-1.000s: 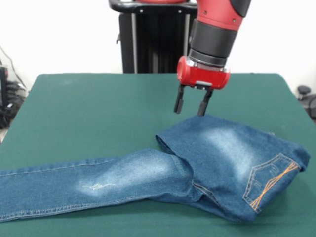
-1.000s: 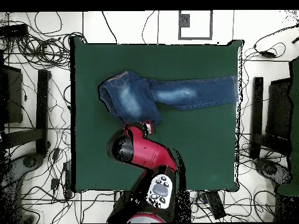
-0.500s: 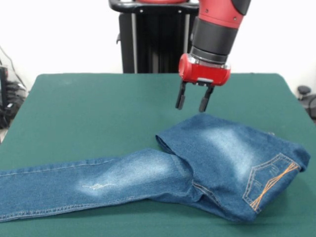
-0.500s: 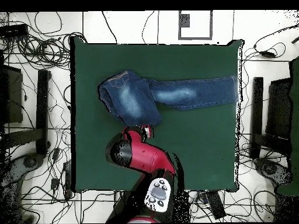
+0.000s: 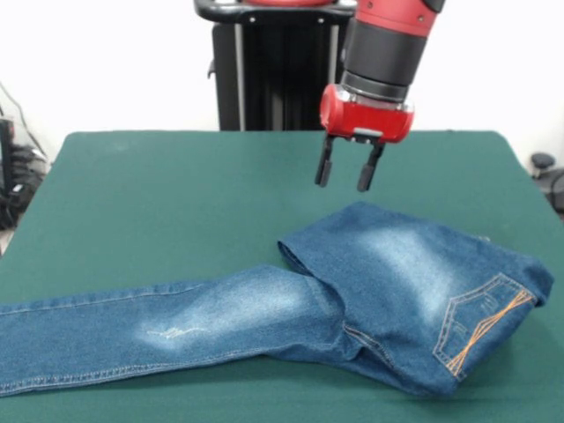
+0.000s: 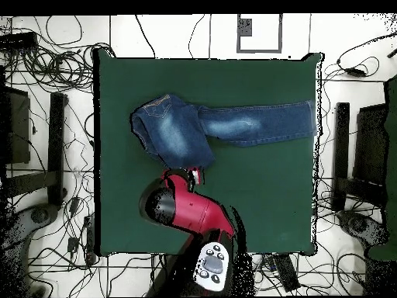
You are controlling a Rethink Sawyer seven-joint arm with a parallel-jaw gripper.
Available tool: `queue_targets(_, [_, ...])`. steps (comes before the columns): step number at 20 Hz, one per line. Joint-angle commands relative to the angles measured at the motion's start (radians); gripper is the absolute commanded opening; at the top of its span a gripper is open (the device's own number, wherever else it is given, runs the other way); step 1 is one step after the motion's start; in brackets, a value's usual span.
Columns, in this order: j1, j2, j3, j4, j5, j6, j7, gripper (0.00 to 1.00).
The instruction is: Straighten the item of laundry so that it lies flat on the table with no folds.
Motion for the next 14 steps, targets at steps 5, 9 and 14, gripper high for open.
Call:
queue_targets(5, [-0.006, 0.013, 0.170, 0.094, 0.035, 0.058, 0.273, 1.00])
queue_targets(9, [-0.015, 0.030, 0.191, 0.098, 0.030, 0.016, 0.280, 1.00])
queue_targets(14, [-0.035, 0.054, 0.235, 0.112, 0.021, -0.049, 0.295, 1.00])
